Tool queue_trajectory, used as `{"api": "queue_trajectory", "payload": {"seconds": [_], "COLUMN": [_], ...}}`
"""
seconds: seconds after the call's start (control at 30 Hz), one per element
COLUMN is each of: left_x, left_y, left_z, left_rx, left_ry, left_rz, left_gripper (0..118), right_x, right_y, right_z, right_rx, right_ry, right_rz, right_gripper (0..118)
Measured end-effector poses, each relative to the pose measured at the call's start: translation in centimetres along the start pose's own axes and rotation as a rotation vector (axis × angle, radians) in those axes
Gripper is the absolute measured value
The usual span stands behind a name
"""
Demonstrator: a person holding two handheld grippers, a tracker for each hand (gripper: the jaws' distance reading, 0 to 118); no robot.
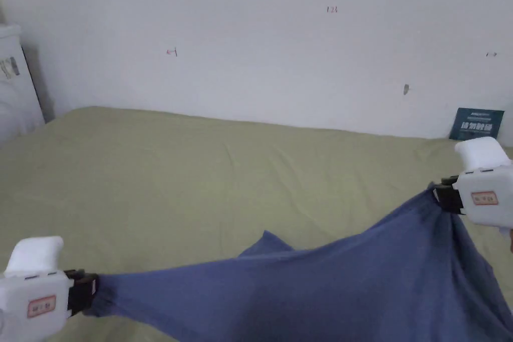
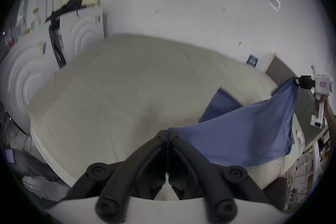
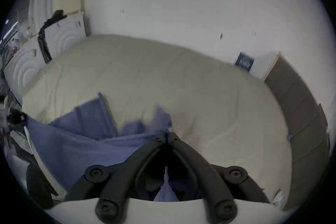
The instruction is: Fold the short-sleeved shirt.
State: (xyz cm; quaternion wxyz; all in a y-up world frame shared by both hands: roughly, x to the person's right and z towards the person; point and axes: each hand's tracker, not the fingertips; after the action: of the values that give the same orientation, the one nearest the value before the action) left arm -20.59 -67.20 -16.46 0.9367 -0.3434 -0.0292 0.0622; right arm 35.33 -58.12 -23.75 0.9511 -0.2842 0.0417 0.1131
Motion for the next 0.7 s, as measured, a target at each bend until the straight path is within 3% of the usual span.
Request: {"api": "queue_trajectory", "payload": {"seconds": [0.17,0.3,0.43,0.7], "left_x": [3.7,6.2,8.9,11.2], "left_y": [8.2,14.7,20.3,25.6], "left_z": [5.0,8.4,10.1,10.3], "left_rx": [0.163,0.264,0.302,0.332], "left_ry": [0.015,0.01,0.049,0.13], "left_rz": [-0.086,-0.098,-0.118,-0.134], "left_gripper": [0,0,0,0], "right_x": [2.5,5.2,6.9,6.1], "right_y": [5.0,7.7,9.8,13.0], "right_z": [10.0,15.6,18.3,18.8], "right_rx": [0.159,0.249,0.283,0.317], "right_ry": [-0.107,-0.175,-0.214,-0.254], "right_rz": [-0.026,-0.091,-0.142,-0.143], "right_gripper": [1,1,1,1]}}
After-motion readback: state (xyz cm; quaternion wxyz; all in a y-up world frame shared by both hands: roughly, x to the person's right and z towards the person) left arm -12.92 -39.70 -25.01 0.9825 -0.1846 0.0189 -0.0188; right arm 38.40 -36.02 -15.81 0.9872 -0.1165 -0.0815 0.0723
